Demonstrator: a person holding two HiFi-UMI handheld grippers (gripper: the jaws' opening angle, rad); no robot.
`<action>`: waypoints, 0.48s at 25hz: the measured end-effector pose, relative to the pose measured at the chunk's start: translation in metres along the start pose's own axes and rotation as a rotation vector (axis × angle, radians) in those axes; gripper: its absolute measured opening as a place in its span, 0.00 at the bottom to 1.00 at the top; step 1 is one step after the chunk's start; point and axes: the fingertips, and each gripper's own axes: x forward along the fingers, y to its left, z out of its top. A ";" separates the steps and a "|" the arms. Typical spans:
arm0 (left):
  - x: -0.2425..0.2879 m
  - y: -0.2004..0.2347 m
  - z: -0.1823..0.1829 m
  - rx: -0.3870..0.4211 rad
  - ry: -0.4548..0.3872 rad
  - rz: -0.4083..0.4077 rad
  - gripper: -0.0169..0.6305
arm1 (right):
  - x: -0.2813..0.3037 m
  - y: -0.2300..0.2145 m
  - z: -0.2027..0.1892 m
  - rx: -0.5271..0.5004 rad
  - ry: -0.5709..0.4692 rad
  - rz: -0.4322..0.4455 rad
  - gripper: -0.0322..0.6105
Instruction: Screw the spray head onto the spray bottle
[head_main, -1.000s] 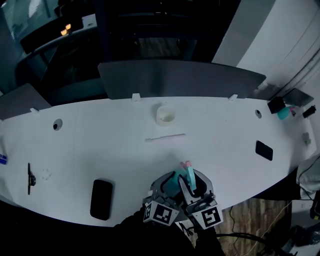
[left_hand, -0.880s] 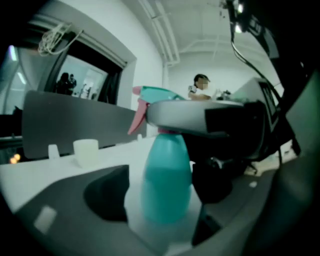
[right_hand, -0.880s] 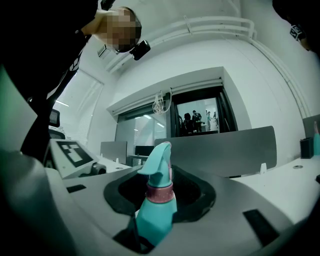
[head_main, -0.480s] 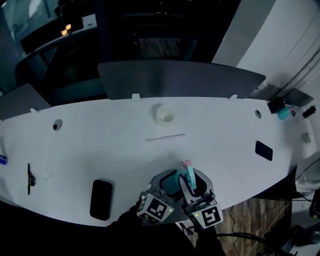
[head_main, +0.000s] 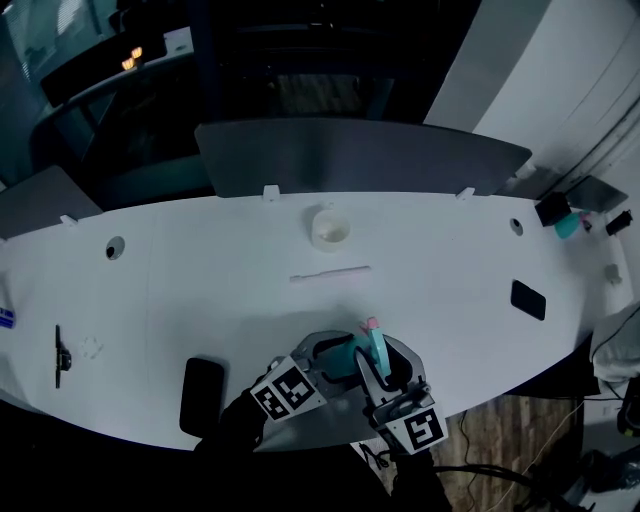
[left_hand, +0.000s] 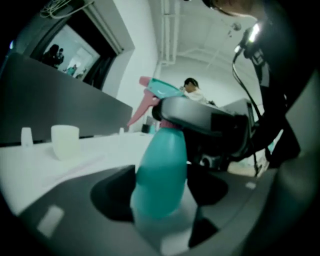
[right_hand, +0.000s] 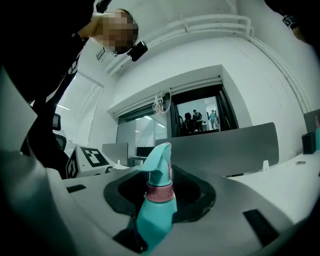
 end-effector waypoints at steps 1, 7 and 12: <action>0.000 -0.001 0.000 0.012 0.000 -0.007 0.52 | 0.000 0.000 0.000 -0.001 -0.002 0.002 0.27; -0.002 0.000 0.001 -0.010 -0.082 0.399 0.51 | -0.001 -0.004 0.001 -0.019 -0.010 -0.059 0.27; 0.000 0.000 -0.001 -0.005 -0.084 0.389 0.52 | -0.001 -0.005 -0.001 -0.022 -0.003 -0.067 0.27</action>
